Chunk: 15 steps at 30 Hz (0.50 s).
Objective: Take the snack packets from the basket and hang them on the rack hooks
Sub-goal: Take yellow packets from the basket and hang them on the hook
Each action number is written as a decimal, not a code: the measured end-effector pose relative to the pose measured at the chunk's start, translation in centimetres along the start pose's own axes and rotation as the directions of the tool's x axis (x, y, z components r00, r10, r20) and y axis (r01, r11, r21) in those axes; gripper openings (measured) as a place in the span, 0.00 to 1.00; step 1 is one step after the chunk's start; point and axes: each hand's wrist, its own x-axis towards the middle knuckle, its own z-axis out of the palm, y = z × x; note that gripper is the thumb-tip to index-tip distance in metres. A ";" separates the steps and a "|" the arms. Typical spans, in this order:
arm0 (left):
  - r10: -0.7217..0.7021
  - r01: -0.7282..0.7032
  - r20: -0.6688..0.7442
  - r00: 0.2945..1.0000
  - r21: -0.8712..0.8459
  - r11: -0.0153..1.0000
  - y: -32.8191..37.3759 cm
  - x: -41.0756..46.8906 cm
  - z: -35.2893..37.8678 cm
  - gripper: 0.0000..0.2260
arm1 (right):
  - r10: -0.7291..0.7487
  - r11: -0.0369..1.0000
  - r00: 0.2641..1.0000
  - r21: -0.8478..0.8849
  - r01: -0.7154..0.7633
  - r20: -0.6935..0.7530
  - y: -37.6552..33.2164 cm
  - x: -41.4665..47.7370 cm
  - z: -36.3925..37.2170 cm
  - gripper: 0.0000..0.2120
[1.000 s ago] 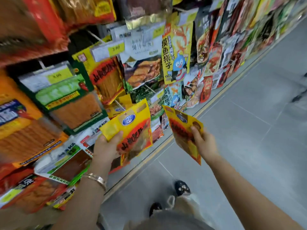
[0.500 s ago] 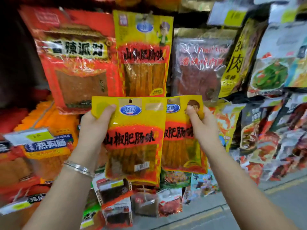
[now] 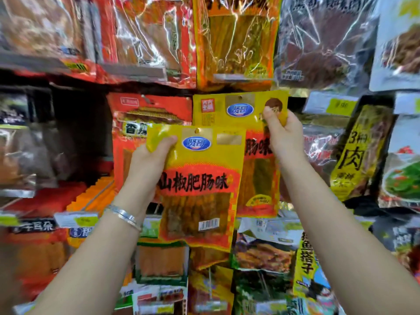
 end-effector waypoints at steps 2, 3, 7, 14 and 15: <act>0.031 -0.031 -0.012 0.999 -0.012 0.999 0.3 0.2 -0.1 0.07 | 0.038 0.999 0.999 0.032 -0.038 0.008 -0.1 1.1 0.6 0.09; 0.048 -0.048 -0.014 0.999 -0.018 0.999 0.3 0.3 -0.2 0.05 | 0.063 0.997 0.998 0.053 -0.064 0.018 -0.1 1.5 0.9 0.08; 0.050 -0.050 0.001 0.999 -0.027 0.998 0.5 0.2 -0.4 0.02 | 0.108 0.992 0.993 0.057 -0.111 0.056 0.1 1.7 1.6 0.07; 0.033 -0.033 0.023 0.999 -0.016 0.999 0.4 0.2 -0.6 0.03 | 0.176 0.979 0.980 0.087 -0.184 0.093 0.8 0.9 1.7 0.07; 0.032 -0.031 0.022 0.999 -0.018 0.999 0.4 0.2 -0.6 0.03 | 0.170 0.980 0.982 0.093 -0.178 0.088 0.7 0.8 1.7 0.07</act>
